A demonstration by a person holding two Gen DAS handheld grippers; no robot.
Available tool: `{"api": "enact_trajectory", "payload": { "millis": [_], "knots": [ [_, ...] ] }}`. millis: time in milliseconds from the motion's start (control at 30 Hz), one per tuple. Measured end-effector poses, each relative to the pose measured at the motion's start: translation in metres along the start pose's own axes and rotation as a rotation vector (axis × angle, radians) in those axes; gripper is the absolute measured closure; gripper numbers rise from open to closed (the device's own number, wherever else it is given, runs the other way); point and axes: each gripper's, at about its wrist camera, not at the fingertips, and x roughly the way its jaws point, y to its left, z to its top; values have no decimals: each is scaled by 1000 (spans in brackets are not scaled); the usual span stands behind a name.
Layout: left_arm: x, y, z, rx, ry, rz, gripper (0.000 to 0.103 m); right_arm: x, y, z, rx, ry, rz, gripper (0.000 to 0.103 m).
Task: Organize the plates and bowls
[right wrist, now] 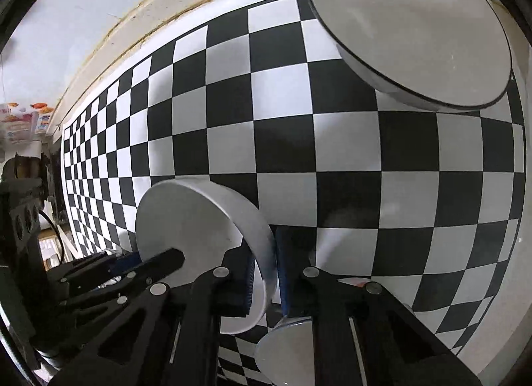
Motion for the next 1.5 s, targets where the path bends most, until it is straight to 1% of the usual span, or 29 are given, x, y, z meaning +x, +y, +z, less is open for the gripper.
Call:
{"api": "enact_trajectory", "payload": {
  "millis": [100,233,333,467,600,733,867,1000,1200,1333,1500],
  "knots": [
    [-10,-2,-3,6,-12,6,85,-8,2,-7,-4,-3,9,91],
    [-38,-11,-17,39,-51,14,85,-33,10,-25,-28,-43,32,92],
    [-61,-16,-35,68,-75,10,85,-55,18,-49,-50,-77,45,92],
    [-82,-25,-66,128,-94,13,85,-77,25,-94,-69,-108,60,92],
    [-82,-31,-91,179,-76,12,85,-79,25,-141,-60,-109,56,92],
    [-63,-42,-113,224,-34,13,85,-68,10,-188,-20,-94,58,92],
    [-35,-46,-123,231,24,18,85,-49,-12,-215,51,-73,87,92],
    [-10,-52,-130,248,64,41,85,-30,-33,-228,105,-63,95,92],
    [19,-60,-132,268,104,71,85,-9,-48,-228,143,-50,80,92],
    [30,-64,-132,261,116,78,85,-6,-50,-226,152,-51,76,92],
    [33,-66,-131,265,114,83,85,-6,-52,-223,155,-51,71,92]
  ]
}}
